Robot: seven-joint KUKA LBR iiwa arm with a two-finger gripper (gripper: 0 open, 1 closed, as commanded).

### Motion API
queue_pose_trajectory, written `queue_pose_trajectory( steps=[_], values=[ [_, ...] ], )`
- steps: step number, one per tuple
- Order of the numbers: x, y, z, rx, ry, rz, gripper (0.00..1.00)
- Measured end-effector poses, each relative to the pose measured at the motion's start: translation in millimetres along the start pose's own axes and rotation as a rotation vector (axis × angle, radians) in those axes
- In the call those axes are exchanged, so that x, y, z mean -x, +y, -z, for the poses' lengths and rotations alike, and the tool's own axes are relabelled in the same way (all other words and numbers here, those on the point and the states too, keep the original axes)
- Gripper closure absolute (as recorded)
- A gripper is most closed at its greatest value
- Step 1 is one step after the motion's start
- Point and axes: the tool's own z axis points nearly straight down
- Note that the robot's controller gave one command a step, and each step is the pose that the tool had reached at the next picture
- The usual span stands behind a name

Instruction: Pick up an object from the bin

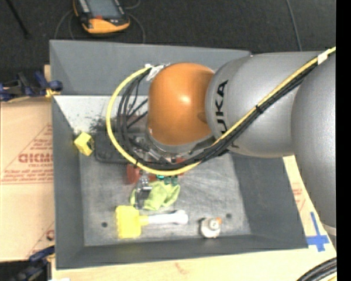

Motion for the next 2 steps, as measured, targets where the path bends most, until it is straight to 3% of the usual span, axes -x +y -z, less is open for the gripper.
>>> queue_pose_trajectory(
  steps=[1,2],
  values=[
    [37.7,-14,-43,0.002,-0.012,0.039,0.00],
    [52.3,-25,-81,-0.001,0.002,-0.007,0.00]
  ],
)
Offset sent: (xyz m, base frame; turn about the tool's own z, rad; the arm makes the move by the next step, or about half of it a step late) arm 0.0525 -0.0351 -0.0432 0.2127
